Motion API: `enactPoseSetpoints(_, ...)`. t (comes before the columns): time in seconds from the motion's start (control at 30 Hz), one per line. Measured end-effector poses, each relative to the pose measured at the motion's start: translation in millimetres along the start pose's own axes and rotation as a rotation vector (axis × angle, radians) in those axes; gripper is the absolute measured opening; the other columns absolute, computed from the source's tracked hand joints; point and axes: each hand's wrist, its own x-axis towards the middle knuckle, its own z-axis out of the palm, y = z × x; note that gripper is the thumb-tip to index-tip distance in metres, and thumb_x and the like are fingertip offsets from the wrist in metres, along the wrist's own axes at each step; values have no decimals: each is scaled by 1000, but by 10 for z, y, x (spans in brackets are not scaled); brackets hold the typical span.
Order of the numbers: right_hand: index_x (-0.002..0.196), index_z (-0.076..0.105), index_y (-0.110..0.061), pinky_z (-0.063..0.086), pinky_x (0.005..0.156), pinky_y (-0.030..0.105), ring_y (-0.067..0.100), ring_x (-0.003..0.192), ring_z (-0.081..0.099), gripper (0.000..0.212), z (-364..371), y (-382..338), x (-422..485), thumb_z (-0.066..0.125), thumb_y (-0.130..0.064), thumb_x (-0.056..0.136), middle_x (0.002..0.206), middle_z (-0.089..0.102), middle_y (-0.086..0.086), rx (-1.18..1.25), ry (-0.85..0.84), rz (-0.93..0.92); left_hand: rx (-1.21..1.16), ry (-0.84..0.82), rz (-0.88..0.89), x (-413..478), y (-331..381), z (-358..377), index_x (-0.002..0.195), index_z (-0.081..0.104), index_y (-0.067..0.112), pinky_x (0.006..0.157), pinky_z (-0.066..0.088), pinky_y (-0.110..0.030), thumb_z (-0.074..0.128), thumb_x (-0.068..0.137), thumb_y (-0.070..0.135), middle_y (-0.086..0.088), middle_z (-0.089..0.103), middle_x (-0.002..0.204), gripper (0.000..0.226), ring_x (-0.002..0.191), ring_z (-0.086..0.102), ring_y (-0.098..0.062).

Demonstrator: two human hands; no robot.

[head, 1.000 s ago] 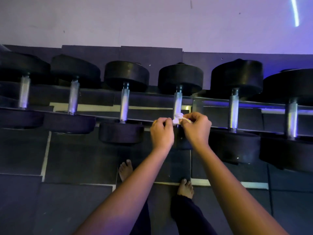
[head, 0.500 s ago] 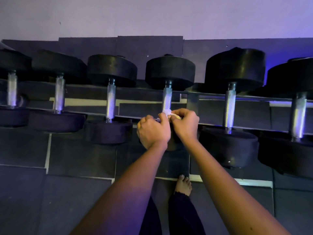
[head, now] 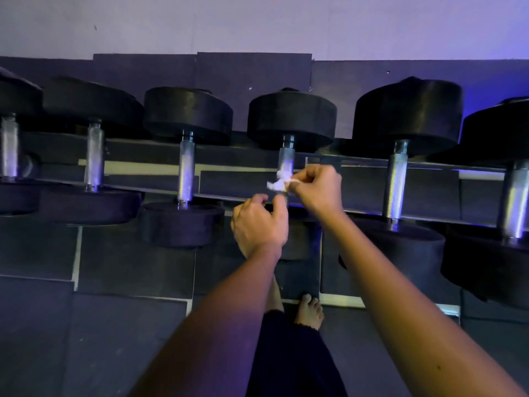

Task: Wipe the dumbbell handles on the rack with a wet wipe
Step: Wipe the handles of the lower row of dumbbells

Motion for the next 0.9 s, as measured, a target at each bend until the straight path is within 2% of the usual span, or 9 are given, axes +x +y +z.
enactPoseSetpoints(0.1,67,71,-9,49,61,22,7,66,62,7,46,159,-210,74,-11,74,70,70,0,-89,-79,1,38,-21,2,16,-4,9,115,67,24,98,42,-41,47,87,47,-3,66,115,41,115,50,-26)
enactPoseSetpoints(0.2,65,70,-13,45,54,14,1,58,57,10,31,188,-211,76,-12,73,64,68,-4,-64,-87,10,80,-49,52,25,-31,19,129,59,24,101,40,-40,36,83,54,-3,63,124,60,118,49,-26)
enactPoseSetpoints(0.33,73,74,-17,53,68,22,6,68,63,7,-21,-15,33,79,-13,72,72,71,-3,140,82,2,151,-135,179,103,-90,-7,138,50,24,103,39,-40,36,81,58,-4,61,128,68,120,51,-27)
enactPoseSetpoints(0.43,72,71,-20,50,62,18,7,67,63,8,-20,-176,236,79,-17,72,70,69,-6,194,164,-32,93,-162,201,106,-120,-37,141,46,25,102,39,-42,34,76,57,-1,61,127,73,120,51,-25)
enactPoseSetpoints(0.5,73,72,-19,51,63,22,4,64,62,8,13,-191,302,79,-19,70,69,70,-4,184,172,-33,-23,-136,147,97,-130,-37,138,49,26,97,41,-36,35,74,55,2,62,124,72,117,52,-22)
enactPoseSetpoints(0.6,64,69,-20,48,62,18,-4,56,55,12,72,-58,164,78,-14,70,65,68,-6,144,124,-19,-236,-64,7,109,-129,-34,124,61,23,82,36,-26,39,74,50,2,63,120,61,110,55,-20)
enactPoseSetpoints(0.7,63,70,-13,48,66,21,6,63,60,10,82,157,-132,77,-14,71,67,71,0,28,23,-8,-272,-38,-12,97,-145,-10,106,68,21,78,33,-23,45,79,44,0,66,113,42,105,57,-20)
enactPoseSetpoints(0.8,65,71,-12,49,66,18,10,67,63,8,70,241,-284,75,-11,72,67,70,-2,-44,-60,-7,-267,-21,-14,108,-159,-6,102,69,22,79,36,-24,45,78,42,1,68,110,40,104,57,-21)
enactPoseSetpoints(0.9,67,71,-16,50,66,19,6,64,61,10,48,160,-178,76,-9,71,68,71,-2,0,-20,-12,-272,-8,-17,103,-166,-1,98,70,22,76,38,-26,49,83,38,-1,68,105,30,99,58,-22)
